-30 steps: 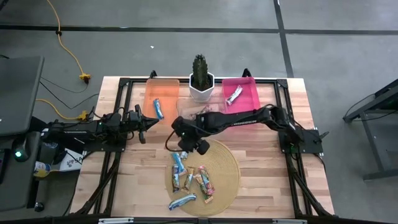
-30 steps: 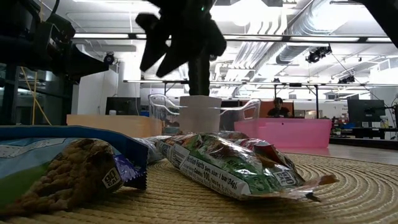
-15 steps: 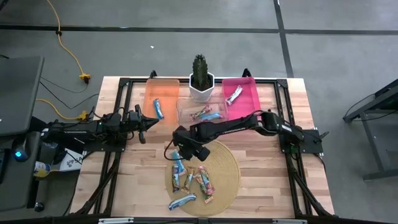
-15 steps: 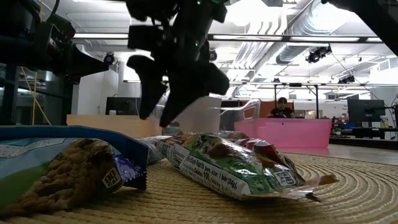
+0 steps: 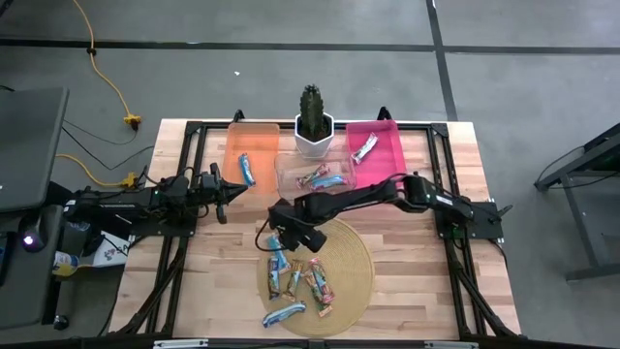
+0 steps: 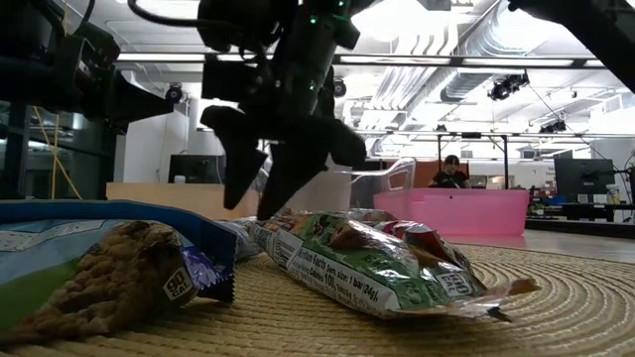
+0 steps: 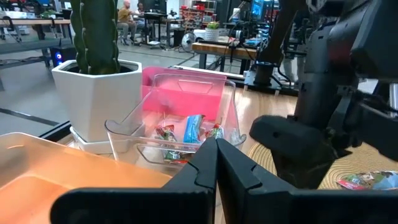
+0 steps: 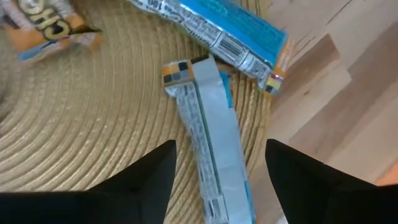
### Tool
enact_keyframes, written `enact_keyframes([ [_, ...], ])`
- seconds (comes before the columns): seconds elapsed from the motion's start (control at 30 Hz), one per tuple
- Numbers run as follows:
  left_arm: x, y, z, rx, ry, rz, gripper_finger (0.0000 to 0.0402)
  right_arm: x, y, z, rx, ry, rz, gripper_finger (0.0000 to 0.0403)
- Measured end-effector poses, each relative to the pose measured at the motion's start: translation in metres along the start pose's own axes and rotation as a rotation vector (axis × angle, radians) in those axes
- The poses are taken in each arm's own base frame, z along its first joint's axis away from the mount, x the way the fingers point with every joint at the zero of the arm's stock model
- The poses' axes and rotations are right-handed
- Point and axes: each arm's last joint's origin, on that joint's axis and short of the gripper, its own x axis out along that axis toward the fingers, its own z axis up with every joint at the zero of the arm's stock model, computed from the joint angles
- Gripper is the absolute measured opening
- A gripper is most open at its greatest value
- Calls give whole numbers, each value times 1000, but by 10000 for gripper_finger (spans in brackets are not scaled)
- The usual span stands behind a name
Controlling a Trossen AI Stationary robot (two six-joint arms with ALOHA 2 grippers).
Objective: Pick and place Granola Bars by type
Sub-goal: Put the yellow granola bar into the red bin
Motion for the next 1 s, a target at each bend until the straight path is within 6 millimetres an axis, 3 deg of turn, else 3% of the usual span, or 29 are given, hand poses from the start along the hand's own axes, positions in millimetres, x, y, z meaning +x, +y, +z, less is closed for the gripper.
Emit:
enact_keyframes([
  [0.47, 0, 0, 0, 0, 0, 0, 1, 15, 1, -3, 89, 3, 29, 223],
  [1.0, 0, 0, 0, 0, 0, 0, 1, 15, 1, -4, 190, 23, 20, 97],
])
